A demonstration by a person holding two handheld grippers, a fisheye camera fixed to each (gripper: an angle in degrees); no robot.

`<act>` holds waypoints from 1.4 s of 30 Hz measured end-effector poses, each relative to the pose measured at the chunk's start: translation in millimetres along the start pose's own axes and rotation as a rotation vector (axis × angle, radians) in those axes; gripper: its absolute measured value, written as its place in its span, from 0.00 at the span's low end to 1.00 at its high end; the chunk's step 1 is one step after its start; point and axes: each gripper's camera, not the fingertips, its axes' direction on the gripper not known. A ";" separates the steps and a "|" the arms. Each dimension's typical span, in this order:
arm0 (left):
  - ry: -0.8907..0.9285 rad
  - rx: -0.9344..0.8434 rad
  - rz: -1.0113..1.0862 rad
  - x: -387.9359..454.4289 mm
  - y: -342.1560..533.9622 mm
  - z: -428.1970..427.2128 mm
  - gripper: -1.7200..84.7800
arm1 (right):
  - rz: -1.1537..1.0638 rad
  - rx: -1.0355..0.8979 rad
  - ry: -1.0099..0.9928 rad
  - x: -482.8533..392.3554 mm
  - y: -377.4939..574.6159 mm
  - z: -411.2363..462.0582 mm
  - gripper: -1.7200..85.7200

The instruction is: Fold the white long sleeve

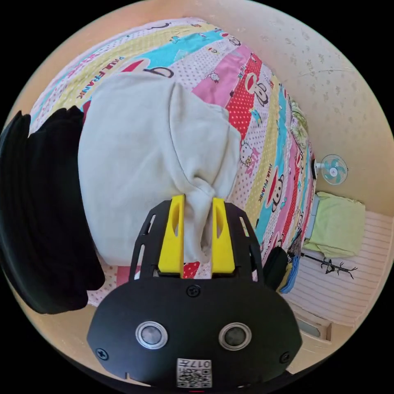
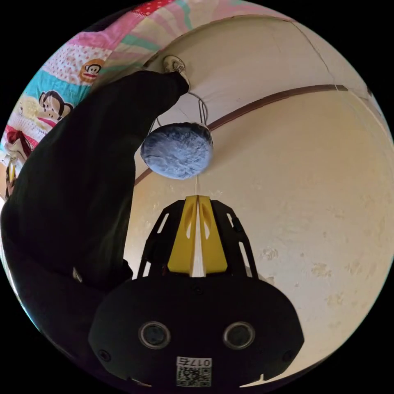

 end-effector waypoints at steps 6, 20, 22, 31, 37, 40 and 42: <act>0.483 0.135 -0.039 -61.1 111.7 -51.6 0.07 | -0.058 0.220 -0.173 22.2 7.8 15.2 0.02; 1.451 0.624 1.242 21.5 382.9 -413.7 0.03 | -1.089 0.799 -0.368 -65.2 41.4 -78.2 0.03; 1.732 0.667 1.460 44.2 416.1 -436.5 0.03 | -1.270 0.832 -0.383 -79.7 65.2 -83.1 0.03; 2.561 0.299 1.452 178.6 546.4 -390.2 0.02 | -1.837 0.943 -0.739 -75.8 155.6 -62.3 0.15; 2.488 0.031 1.500 264.1 656.4 -326.8 0.02 | -2.022 0.755 -0.960 -76.4 168.1 -24.2 0.22; 2.509 -0.097 1.400 300.2 677.0 -279.5 0.03 | -2.206 0.433 -0.918 -93.1 183.5 -2.5 0.20; 2.412 -0.056 1.393 308.4 681.6 -261.0 0.03 | -2.304 0.218 -0.783 -97.9 196.6 13.0 0.14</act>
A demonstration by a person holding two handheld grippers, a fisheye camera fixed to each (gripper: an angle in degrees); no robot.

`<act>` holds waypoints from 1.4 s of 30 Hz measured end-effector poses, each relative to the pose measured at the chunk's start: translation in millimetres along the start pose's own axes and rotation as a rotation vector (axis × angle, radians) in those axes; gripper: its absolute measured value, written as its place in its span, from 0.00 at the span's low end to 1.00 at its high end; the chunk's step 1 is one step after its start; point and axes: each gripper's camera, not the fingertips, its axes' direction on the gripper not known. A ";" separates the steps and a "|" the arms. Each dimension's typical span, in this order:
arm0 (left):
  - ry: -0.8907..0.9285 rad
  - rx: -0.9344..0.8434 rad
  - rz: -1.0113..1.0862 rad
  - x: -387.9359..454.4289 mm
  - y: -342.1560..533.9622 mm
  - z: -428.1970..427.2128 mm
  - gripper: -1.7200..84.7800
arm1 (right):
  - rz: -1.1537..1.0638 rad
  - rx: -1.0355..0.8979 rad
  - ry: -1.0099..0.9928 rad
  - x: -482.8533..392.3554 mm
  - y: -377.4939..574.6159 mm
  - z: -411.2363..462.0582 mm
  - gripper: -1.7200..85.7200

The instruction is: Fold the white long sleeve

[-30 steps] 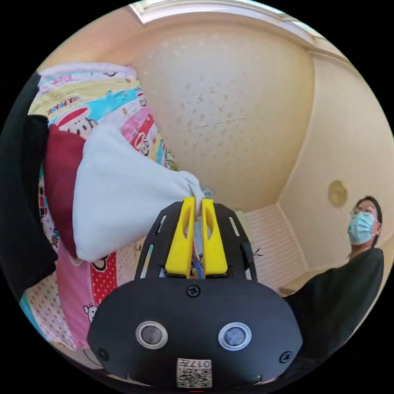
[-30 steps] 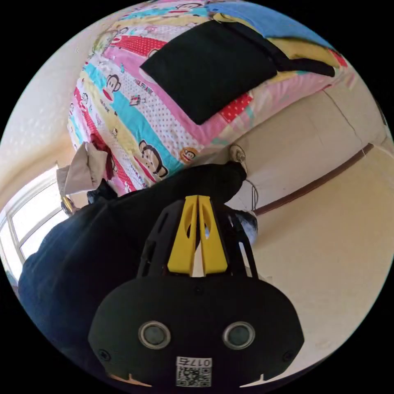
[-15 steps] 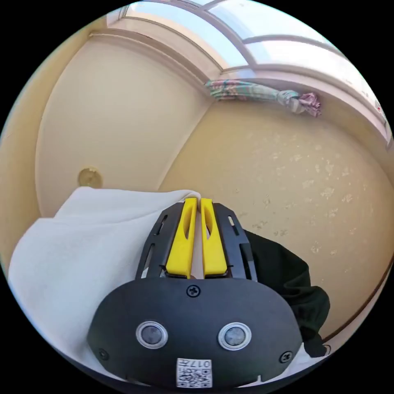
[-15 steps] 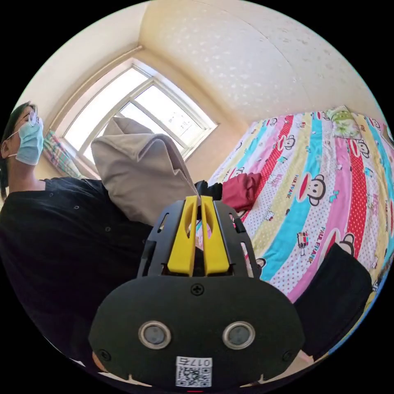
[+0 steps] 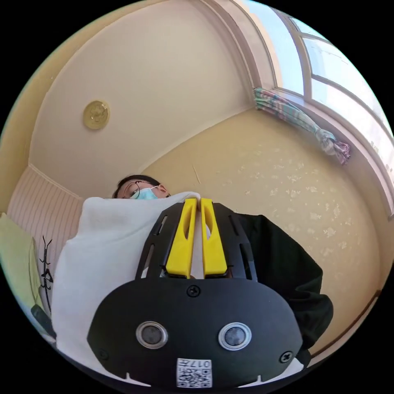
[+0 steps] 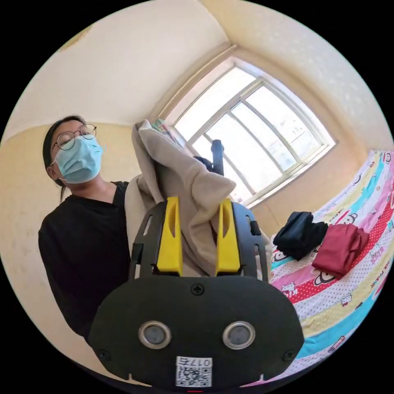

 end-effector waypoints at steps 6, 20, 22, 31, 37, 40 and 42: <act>-0.675 -0.199 -0.191 13.4 2.0 -18.8 0.07 | -0.155 0.222 0.422 -97.2 22.5 -19.2 0.06; -1.527 -0.475 -0.222 -115.7 124.5 8.2 0.18 | -0.388 0.287 1.229 -196.6 -21.5 129.3 0.07; -1.537 -0.528 -0.296 -161.3 148.6 8.3 0.21 | -0.419 0.291 1.316 -202.4 -30.6 151.8 0.07; -1.703 -0.643 -0.232 -263.2 201.8 39.4 0.18 | -0.389 0.274 1.542 -199.1 -46.8 212.6 0.07; -1.607 -0.492 -0.175 -232.7 157.0 6.8 0.03 | -0.269 0.143 1.475 -167.9 -38.1 179.5 0.09; -1.460 -0.441 -0.153 -222.7 119.4 -0.9 0.02 | -0.218 0.080 1.304 -153.6 -16.9 158.3 0.11; -1.334 -0.329 -0.184 -228.4 104.4 -11.2 0.02 | -0.220 0.153 1.167 -152.4 9.5 144.7 0.13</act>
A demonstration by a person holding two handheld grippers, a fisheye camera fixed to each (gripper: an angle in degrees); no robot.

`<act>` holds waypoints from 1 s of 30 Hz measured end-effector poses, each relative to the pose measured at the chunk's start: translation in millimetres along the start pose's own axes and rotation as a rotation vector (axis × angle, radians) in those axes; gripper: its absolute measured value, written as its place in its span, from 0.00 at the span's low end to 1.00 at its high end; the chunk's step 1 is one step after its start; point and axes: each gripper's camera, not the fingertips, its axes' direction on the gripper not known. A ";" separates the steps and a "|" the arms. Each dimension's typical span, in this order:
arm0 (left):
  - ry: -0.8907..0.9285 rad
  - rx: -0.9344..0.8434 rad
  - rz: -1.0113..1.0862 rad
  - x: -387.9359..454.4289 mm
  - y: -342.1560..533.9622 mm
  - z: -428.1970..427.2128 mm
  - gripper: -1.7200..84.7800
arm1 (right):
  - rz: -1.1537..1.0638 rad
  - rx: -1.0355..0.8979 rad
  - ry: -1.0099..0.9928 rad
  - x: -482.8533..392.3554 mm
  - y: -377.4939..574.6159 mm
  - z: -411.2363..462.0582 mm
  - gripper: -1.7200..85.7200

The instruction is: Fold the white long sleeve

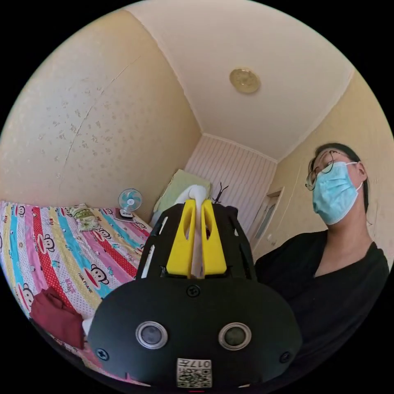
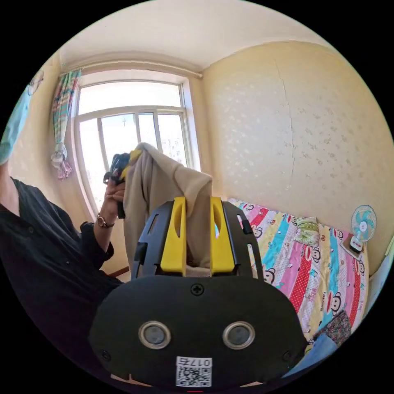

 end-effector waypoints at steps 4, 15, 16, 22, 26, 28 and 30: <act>0.147 0.086 -0.010 1.3 -13.1 -0.4 0.02 | 0.159 0.110 -0.114 27.0 71.0 -27.3 0.14; 0.343 0.123 0.039 50.8 -62.1 -44.7 0.02 | 0.330 0.092 -0.471 104.7 97.3 39.3 0.29; 0.345 0.120 0.039 51.9 -62.5 -48.7 0.02 | 0.311 0.038 -0.447 112.0 85.2 53.1 0.28; 0.191 0.164 -0.010 61.0 -49.3 -113.2 0.02 | 0.259 -0.039 -0.525 151.4 35.4 50.6 0.11; -0.131 0.159 0.031 87.3 -38.9 -171.2 0.02 | 0.204 0.176 -0.494 159.0 -12.1 -29.3 0.10; -0.296 0.112 0.071 106.9 -37.6 -184.8 0.02 | 0.105 0.268 -0.535 152.2 -34.6 -65.3 0.10; -0.503 0.084 0.141 134.5 -33.8 -197.5 0.02 | 0.003 0.272 -0.556 141.9 -57.2 -91.9 0.10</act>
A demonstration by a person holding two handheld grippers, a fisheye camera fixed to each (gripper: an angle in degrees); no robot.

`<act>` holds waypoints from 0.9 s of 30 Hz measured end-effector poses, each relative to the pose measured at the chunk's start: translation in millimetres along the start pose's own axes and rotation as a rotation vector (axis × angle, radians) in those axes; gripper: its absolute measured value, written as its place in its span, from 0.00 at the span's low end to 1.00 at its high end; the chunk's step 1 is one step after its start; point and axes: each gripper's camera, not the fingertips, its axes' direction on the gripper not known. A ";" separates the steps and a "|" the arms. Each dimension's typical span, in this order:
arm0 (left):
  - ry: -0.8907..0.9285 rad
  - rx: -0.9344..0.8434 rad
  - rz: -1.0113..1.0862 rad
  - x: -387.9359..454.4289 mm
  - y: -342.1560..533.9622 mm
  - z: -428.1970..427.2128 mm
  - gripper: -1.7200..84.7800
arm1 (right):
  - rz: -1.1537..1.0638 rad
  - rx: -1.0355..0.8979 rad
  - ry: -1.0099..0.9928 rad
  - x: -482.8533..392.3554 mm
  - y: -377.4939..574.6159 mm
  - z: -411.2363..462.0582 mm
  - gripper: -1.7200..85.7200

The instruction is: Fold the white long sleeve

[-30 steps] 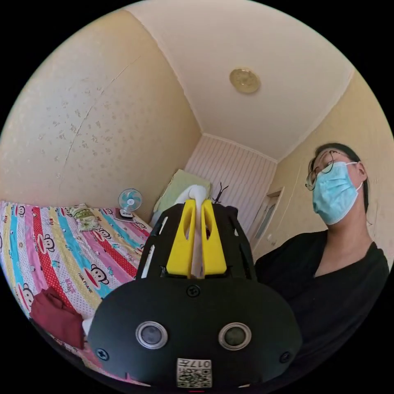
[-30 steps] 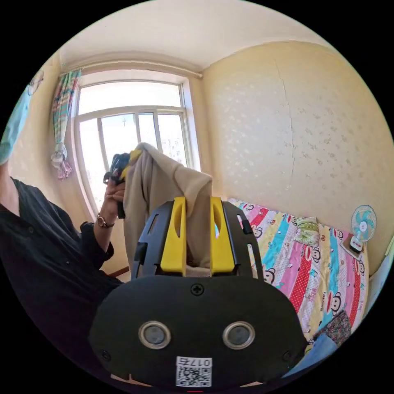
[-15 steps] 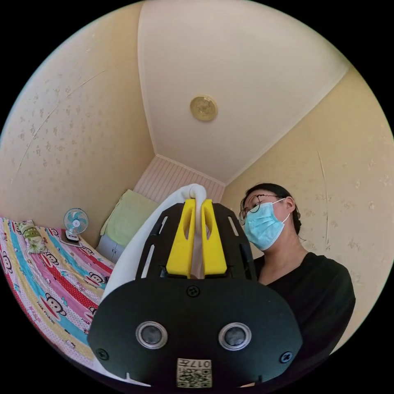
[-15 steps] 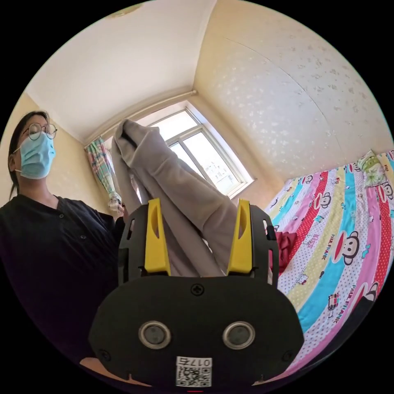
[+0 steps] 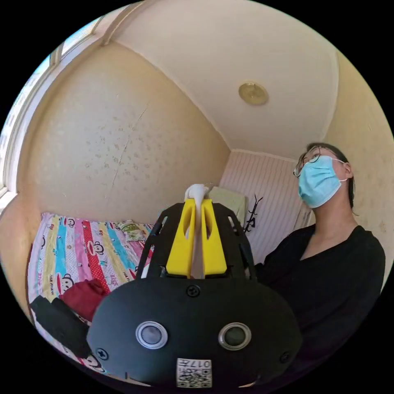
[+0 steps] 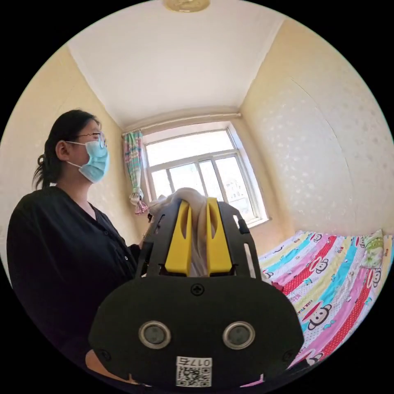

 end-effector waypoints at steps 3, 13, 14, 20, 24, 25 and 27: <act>-0.082 0.045 0.041 11.4 -0.6 -30.3 0.02 | -0.100 -0.015 0.150 -37.8 -33.3 -9.3 0.10; -0.138 -0.056 0.216 3.8 -103.9 -20.0 0.03 | -0.263 0.027 0.753 -53.8 -123.7 10.5 0.09; -0.139 -0.121 0.178 -29.1 -115.1 1.8 0.03 | -0.201 -0.050 0.794 -15.5 -130.5 22.3 0.10; -0.190 -0.570 -0.166 -315.7 -131.1 192.6 0.08 | 0.218 -0.581 0.961 288.8 -116.4 100.0 0.11; -0.479 -0.911 -0.645 -500.0 -23.5 236.2 0.09 | 0.561 -0.831 0.980 426.2 -43.0 104.9 0.11; -0.491 -0.914 -0.684 -509.3 -5.6 227.8 0.09 | 0.675 -0.844 0.975 441.0 -14.2 95.6 0.11; -0.443 -0.884 -0.732 -520.1 68.6 188.7 0.09 | 0.758 -0.797 0.878 439.3 28.0 80.0 0.12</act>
